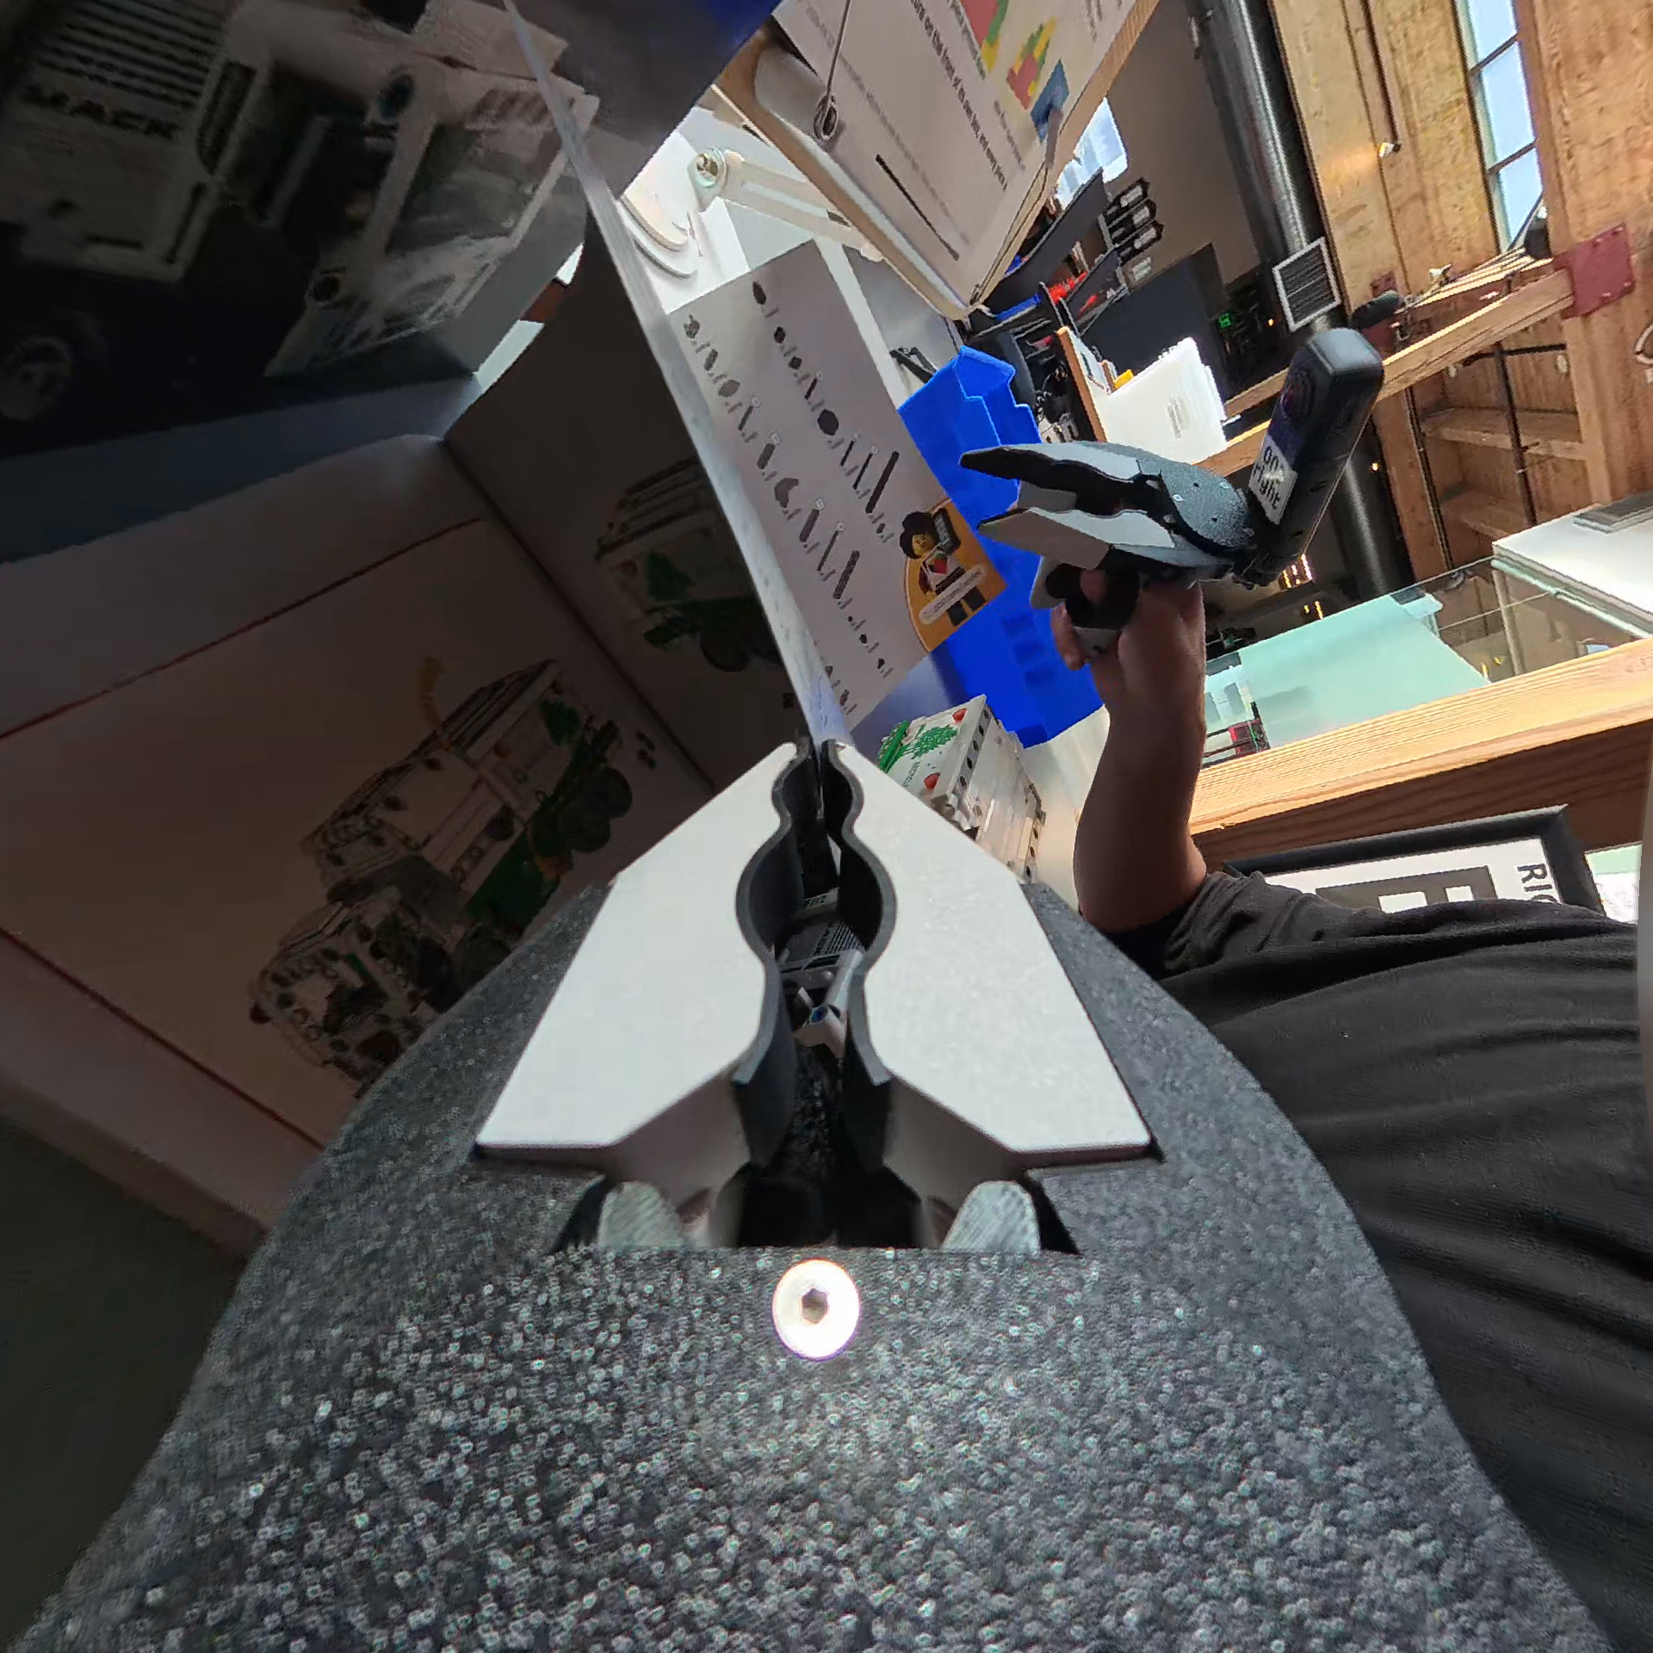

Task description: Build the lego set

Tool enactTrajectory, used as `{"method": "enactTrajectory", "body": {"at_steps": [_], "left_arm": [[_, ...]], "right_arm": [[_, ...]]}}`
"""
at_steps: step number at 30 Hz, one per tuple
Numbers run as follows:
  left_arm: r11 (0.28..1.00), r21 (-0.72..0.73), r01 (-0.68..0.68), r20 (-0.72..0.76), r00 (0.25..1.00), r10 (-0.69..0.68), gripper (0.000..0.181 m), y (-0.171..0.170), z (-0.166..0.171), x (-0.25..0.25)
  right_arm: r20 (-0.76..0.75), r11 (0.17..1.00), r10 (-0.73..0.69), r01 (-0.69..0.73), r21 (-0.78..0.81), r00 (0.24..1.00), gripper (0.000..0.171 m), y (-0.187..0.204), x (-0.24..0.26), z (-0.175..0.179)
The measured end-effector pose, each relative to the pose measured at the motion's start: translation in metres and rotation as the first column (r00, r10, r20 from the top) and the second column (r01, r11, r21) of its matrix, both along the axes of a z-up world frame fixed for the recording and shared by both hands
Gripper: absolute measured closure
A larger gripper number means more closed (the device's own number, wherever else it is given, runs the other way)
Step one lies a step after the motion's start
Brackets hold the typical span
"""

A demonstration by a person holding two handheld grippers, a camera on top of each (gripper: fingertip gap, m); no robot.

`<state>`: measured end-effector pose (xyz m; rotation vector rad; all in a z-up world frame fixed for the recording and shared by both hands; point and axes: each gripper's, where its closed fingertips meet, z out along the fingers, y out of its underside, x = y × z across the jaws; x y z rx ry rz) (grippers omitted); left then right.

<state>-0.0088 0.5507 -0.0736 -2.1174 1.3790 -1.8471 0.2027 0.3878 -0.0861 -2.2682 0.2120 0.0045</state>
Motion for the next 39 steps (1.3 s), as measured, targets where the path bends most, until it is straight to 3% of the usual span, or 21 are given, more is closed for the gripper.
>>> {"method": "enactTrajectory", "body": {"at_steps": [1, 4, 6, 8, 11, 13, 16, 21, 24, 26, 28, 30, 33, 37, 39], "left_arm": [[1.0, -0.007, 0.006, 0.015, 1.0, -0.005, 0.181, -0.003, 0.003, 0.003], [0.998, -0.047, 0.043, 0.086, 0.996, -0.039, 0.181, -0.019, 0.018, 0.017], [0.995, -0.068, 0.077, 0.133, 0.989, -0.068, 0.181, -0.032, 0.028, 0.031], [0.989, -0.096, 0.115, 0.167, 0.981, -0.097, 0.181, -0.045, 0.035, 0.044], [0.98, -0.126, 0.153, 0.195, 0.973, -0.127, 0.181, -0.061, 0.039, 0.064], [0.976, -0.146, 0.162, 0.211, 0.969, -0.129, 0.181, -0.069, 0.039, 0.074], [0.967, -0.195, 0.167, 0.241, 0.963, -0.118, 0.181, -0.075, 0.04, 0.084], [0.944, -0.292, 0.153, 0.263, 0.962, -0.074, 0.181, -0.074, 0.042, 0.09], [0.943, -0.3, 0.142, 0.254, 0.965, -0.065, 0.181, -0.074, 0.039, 0.091], [0.97, -0.22, 0.104, 0.187, 0.98, -0.062, 0.181, -0.069, 0.024, 0.086], [0.988, -0.145, 0.058, 0.134, 0.99, -0.039, 0.181, -0.062, 0.013, 0.074], [0.995, -0.096, 0.019, 0.068, 0.998, -0.012, 0.181, -0.055, 0.002, 0.061], [0.991, -0.13, 0.035, 0.038, 0.999, -0.03, 0.181, -0.058, 0.002, 0.05], [0.955, -0.279, 0.1, 0.087, 0.993, -0.079, 0.181, -0.073, 0.019, 0.062], [0.948, -0.298, 0.113, 0.098, 0.991, -0.087, 0.181, -0.079, 0.021, 0.074]], "right_arm": [[0.019, 1.0, 0.005, -0.005, 0.025, 1.0, 0.118, 0.003, -0.006, 0.01], [0.053, 0.991, 0.075, -0.081, 0.103, 0.996, 0.117, 0.011, -0.039, 0.05], [-0.055, 0.949, 0.244, -0.227, 0.219, 0.968, 0.11, 0.023, -0.085, 0.073], [-0.198, 0.886, 0.434, -0.377, 0.27, 0.879, 0.102, 0.043, -0.131, 0.068], [-0.397, 0.856, 0.517, -0.443, 0.269, 0.758, 0.091, 0.074, -0.155, 0.04], [-0.436, 0.872, 0.488, -0.402, 0.278, 0.756, 0.088, 0.091, -0.148, 0.03], [-0.409, 0.883, 0.465, -0.378, 0.278, 0.785, 0.105, 0.098, -0.134, 0.021], [-0.496, 0.881, 0.466, -0.332, 0.337, 0.733, 0.12, 0.091, -0.123, 0.022], [-0.497, 0.858, 0.496, -0.313, 0.407, 0.712, 0.106, 0.086, -0.124, 0.035], [-0.428, 0.851, 0.489, -0.31, 0.424, 0.76, 0.1, 0.081, -0.118, 0.041], [-0.31, 0.884, 0.43, -0.325, 0.336, 0.848, 0.093, 0.078, -0.107, 0.026], [-0.261, 0.908, 0.408, -0.358, 0.217, 0.875, 0.087, 0.074, -0.108, 0.003], [-0.401, 0.905, 0.418, -0.413, 0.104, 0.815, 0.078, 0.072, -0.129, -0.022], [-0.587, 0.884, 0.449, -0.429, 0.185, 0.673, 0.078, 0.077, -0.149, -0.012], [-0.614, 0.895, 0.432, -0.4, 0.198, 0.66, 0.089, 0.08, -0.144, -0.012]]}}
